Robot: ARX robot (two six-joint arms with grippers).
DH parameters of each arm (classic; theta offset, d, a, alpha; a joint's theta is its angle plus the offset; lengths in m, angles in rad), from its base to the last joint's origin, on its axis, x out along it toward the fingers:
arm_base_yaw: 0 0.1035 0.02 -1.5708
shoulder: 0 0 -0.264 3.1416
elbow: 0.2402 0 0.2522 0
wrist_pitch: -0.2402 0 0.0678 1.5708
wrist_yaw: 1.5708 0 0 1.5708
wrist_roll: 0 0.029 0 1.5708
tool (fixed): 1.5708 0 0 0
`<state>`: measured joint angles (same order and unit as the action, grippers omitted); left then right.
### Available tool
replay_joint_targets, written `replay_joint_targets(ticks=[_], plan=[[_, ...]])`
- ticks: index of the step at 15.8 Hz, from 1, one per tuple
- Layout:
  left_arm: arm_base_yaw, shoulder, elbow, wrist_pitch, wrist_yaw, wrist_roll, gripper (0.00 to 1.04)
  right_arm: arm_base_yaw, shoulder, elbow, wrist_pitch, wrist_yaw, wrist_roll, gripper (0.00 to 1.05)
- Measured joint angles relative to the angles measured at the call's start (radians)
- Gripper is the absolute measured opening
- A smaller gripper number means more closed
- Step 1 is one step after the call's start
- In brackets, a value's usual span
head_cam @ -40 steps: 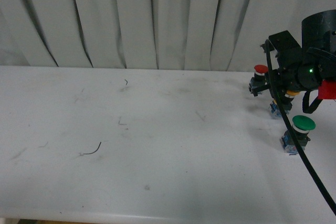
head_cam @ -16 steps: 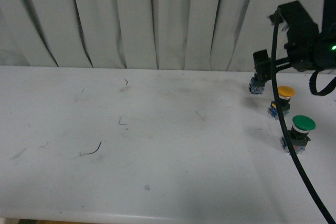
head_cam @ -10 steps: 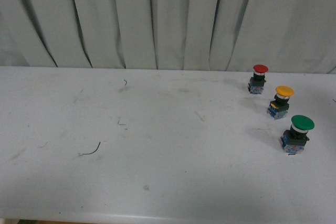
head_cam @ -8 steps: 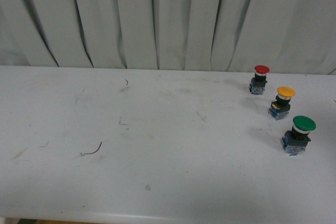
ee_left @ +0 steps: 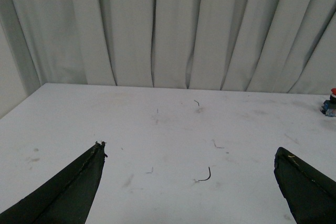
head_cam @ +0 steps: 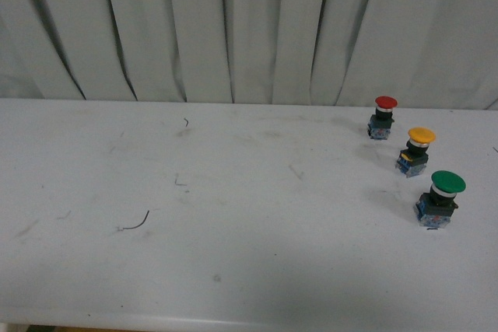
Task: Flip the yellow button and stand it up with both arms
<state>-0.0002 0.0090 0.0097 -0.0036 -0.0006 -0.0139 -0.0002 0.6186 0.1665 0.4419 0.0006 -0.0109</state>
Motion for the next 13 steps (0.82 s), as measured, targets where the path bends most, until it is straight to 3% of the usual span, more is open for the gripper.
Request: replay_joint_targets(ticks=[13], plan=[[0.000, 0.000, 0.000, 0.000, 0.000, 0.000, 0.98, 0.000, -0.340, -0.155, -0.163, 0.000, 0.001, 0.02]])
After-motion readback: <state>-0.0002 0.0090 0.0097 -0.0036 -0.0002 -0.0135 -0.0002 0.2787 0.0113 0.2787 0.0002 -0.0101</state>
